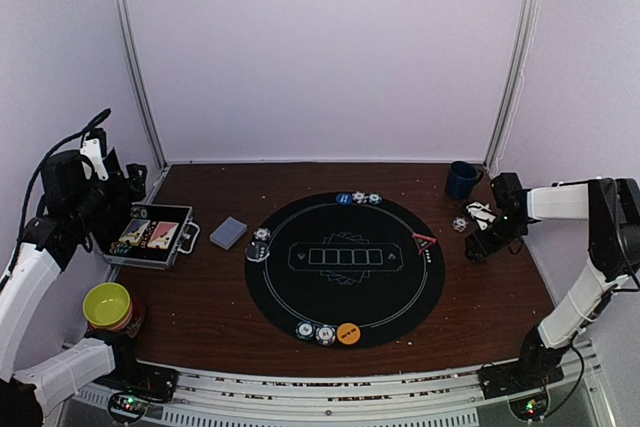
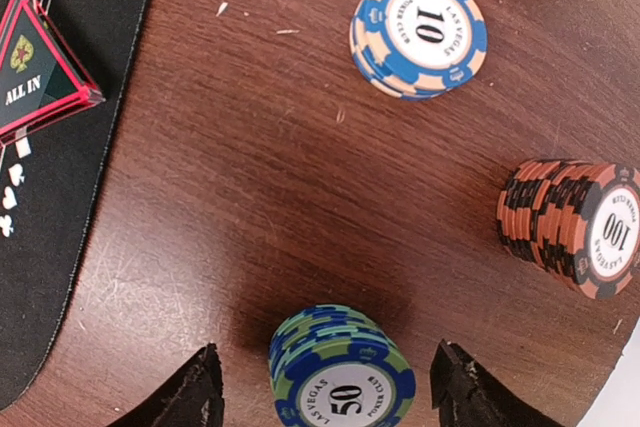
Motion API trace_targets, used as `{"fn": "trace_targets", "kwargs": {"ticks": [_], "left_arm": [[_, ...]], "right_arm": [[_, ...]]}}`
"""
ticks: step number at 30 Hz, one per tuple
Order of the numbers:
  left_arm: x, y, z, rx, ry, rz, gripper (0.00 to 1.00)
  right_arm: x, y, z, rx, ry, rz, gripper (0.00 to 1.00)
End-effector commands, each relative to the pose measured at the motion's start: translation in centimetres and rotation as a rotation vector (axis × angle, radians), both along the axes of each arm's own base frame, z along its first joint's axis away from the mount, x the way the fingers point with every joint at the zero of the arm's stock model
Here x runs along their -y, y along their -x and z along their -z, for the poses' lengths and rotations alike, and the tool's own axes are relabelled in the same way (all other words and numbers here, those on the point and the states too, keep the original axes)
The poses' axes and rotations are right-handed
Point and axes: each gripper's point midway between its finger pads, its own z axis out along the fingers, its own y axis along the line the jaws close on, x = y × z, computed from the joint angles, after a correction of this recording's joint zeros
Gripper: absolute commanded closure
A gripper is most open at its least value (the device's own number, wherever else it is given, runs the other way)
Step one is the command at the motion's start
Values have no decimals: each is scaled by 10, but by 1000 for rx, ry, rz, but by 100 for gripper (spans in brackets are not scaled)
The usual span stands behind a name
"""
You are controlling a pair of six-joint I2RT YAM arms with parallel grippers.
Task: Distribute texas hold em gaming equipment
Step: Pick up the pile of poker chips from the pile of poker chips.
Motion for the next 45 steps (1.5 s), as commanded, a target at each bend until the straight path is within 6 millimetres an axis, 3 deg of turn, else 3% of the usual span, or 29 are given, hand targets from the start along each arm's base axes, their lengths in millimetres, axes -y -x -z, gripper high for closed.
{"fn": "trace_targets", "kwargs": {"ticks": [1, 21, 36, 45], "left_arm": [[-1, -1, -11, 37, 0, 0, 2], [-2, -1, -10, 37, 1, -2, 2], [-2, -1, -10, 37, 0, -2, 2], [-2, -1, -10, 35, 0, -3, 2]], "right_arm": [[3, -13, -10, 38, -13, 22, 31], [5, -10, -2, -10, -76, 26, 50], [6, -5, 0, -24, -66, 18, 53], [5, -4, 2, -31, -67, 13, 61]]}}
